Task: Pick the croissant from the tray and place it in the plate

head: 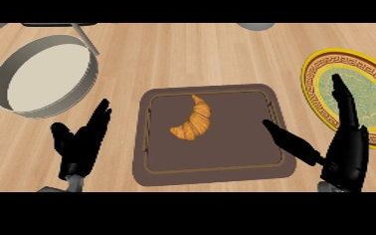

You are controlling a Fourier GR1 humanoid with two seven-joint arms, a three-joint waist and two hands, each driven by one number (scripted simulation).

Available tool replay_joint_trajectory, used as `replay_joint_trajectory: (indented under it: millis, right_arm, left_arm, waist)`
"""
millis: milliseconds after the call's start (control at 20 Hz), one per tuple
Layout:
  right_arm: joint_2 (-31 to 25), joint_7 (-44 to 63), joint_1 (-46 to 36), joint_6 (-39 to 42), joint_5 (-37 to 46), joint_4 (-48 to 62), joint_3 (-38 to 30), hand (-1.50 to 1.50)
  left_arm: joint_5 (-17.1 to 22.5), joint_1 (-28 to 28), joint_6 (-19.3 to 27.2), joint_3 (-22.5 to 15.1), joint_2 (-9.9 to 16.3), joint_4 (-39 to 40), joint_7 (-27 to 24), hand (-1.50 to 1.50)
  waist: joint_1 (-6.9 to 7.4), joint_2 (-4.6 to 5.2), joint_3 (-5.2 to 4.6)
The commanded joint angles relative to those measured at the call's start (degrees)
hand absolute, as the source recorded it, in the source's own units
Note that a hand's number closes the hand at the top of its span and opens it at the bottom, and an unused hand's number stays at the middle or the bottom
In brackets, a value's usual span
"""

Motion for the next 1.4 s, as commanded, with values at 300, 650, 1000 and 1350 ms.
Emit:
replay_joint_trajectory:
  millis: [300, 650, 1000, 1350]
  right_arm:
    - [1.16, 30.54, -9.38, 30.5, 9.46, -6.66, 8.81, -1.5]
    - [13.32, 41.7, -20.26, 39.72, 15.39, 2.55, 13.23, -1.5]
    - [17.13, 43.37, -21.56, 41.25, 16.94, 9.31, 11.2, -1.5]
    - [17.21, 45.26, -23.18, 33.12, 11.75, 15.27, 16.85, -1.5]
  left_arm:
    - [0.02, 0.41, -2.0, -1.21, -1.06, 1.87, 0.94, 0.0]
    - [-0.43, -1.91, -2.73, -0.06, -1.26, 4.38, 1.85, 0.0]
    - [0.22, -0.33, -4.63, 1.7, 0.41, 3.03, 2.11, 0.0]
    - [-1.95, -1.09, -2.13, 0.95, -1.8, 1.55, 3.89, 0.0]
  waist:
    - [1.97, 0.56, -0.25]
    - [2.01, 0.68, -0.11]
    - [1.82, 0.65, -0.04]
    - [2.16, 0.57, 0.02]
